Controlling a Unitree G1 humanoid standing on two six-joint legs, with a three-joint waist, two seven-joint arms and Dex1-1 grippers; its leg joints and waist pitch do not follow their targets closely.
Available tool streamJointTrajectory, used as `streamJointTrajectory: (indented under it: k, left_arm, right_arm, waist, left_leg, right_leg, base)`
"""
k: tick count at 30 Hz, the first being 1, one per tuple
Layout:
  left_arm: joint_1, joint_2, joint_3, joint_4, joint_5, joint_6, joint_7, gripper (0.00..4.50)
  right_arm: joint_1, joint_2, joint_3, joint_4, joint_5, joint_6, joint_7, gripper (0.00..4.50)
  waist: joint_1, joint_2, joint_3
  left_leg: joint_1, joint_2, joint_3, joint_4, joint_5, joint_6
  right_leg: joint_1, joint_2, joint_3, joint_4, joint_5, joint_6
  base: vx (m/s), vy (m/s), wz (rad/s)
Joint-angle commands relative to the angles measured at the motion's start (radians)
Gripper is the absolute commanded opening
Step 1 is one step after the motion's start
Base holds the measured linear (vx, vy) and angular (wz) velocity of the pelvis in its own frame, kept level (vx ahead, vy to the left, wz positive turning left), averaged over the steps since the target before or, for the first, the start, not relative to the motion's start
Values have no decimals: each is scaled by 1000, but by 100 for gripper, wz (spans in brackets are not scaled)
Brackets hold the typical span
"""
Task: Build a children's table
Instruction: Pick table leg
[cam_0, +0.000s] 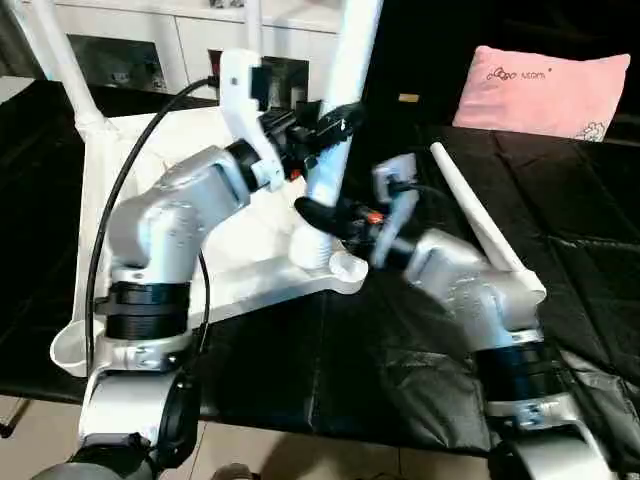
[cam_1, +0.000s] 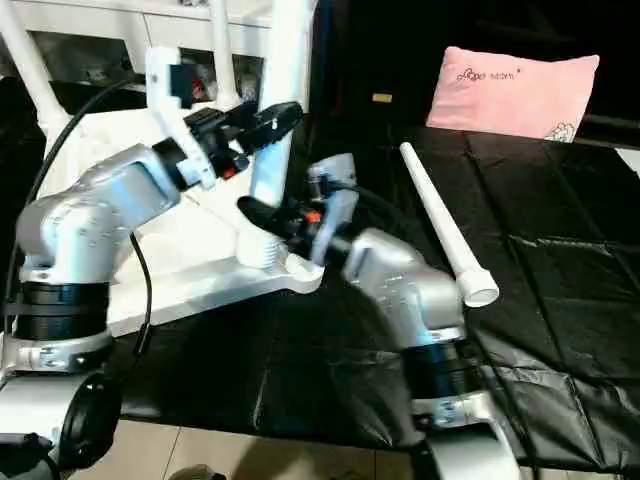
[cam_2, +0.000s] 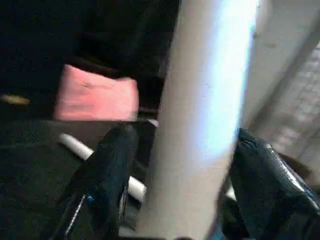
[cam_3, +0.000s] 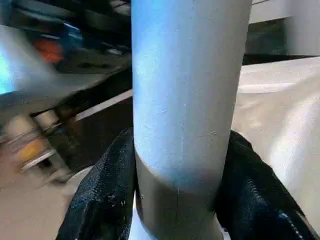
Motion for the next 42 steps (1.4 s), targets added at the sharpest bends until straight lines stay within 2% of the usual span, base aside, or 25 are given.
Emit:
streamJointTrajectory:
  k: [1,5,6,9,11,13,15,23,29,34,35,37,39,42]
  left_arm:
    - [-4,6,2,3,-33,31,-42,313]
    - [-14,34,-1,19,-70,76,-112,313]
    - [-23,43,4,30,-90,96,-136,313]
    - [-31,53,5,40,-107,108,-160,313]
    - [-35,62,6,45,-128,112,-196,284]
    - [-36,66,10,41,-146,121,-220,274]
    - [-33,72,9,33,-159,129,-242,243]
    - [-12,97,-31,-2,-168,133,-312,187]
    - [-8,92,-33,-7,-180,135,-324,182]
    - [-7,90,-33,-10,-176,123,-324,182]
    - [-7,90,-33,-10,-176,123,-324,182]
    - [-9,85,-24,-8,-166,108,-304,182]
    - [-9,82,-13,-3,-154,94,-279,182]
    - [-8,84,-9,1,-133,80,-254,182]
  right_arm:
    - [-5,-16,-3,-31,27,14,55,188]
    - [-7,-89,23,-47,45,34,169,188]
    - [-9,-119,32,-51,52,42,221,188]
    - [-13,-143,40,-51,57,47,262,188]
    - [-16,-170,47,-55,72,57,319,188]
    - [-17,-183,51,-56,79,64,347,188]
    - [-18,-193,56,-56,82,67,365,188]
    - [-15,-215,67,-51,80,69,418,188]
    - [-9,-221,70,-53,73,62,424,188]
    - [-16,-212,68,-23,30,19,384,188]
    - [-16,-212,68,-23,30,19,384,223]
    - [-27,-201,57,-1,24,23,353,258]
    - [-39,-184,36,26,11,14,300,260]
    - [-54,-162,10,55,5,2,251,292]
  waist:
    - [2,9,-76]
    - [4,10,-74]
    - [4,8,-74]
    - [6,8,-75]
    - [7,5,-76]
    - [7,3,-76]
    - [7,3,-75]
    - [7,5,-76]
    - [8,5,-77]
    - [8,8,-78]
    - [8,8,-78]
    - [7,7,-78]
    - [6,7,-78]
    - [3,7,-77]
  left_leg:
    - [5,21,4,-61,-45,17]
    - [5,22,5,-61,-60,18]
    - [4,21,5,-61,-67,17]
    - [4,21,5,-60,-59,20]
    - [3,21,5,-59,-53,25]
    - [3,22,5,-58,-47,30]
    - [2,22,5,-58,-49,31]
    - [4,25,5,-58,-50,29]
    - [3,23,5,-57,-45,28]
    - [4,24,4,-57,-43,25]
    - [3,23,4,-57,-42,25]
    - [3,23,4,-56,-40,26]
    - [3,23,5,-56,-46,25]
    - [4,23,4,-58,-52,16]
  right_leg:
    - [71,-65,44,-58,23,-221]
    - [72,-66,43,-60,7,-232]
    - [74,-66,43,-63,-12,-230]
    - [74,-67,43,-62,-15,-231]
    - [75,-67,42,-61,-8,-235]
    - [73,-68,42,-60,0,-244]
    - [74,-68,41,-61,-10,-243]
    - [72,-70,42,-61,-20,-244]
    - [73,-68,41,-60,-10,-245]
    - [73,-68,40,-59,-2,-247]
    - [73,-68,40,-59,-1,-247]
    - [74,-68,41,-58,7,-250]
    - [73,-67,40,-58,3,-252]
    - [73,-67,41,-60,-21,-242]
  base:
    - [0,0,0]
    - [0,0,0]
    - [0,0,0]
    - [0,0,0]
    - [0,0,0]
    - [0,0,0]
    - [0,0,0]
    - [0,0,0]
    - [0,0,0]
    - [0,0,0]
    - [0,0,0]
    - [0,0,0]
    - [0,0,0]
    - [0,0,0]
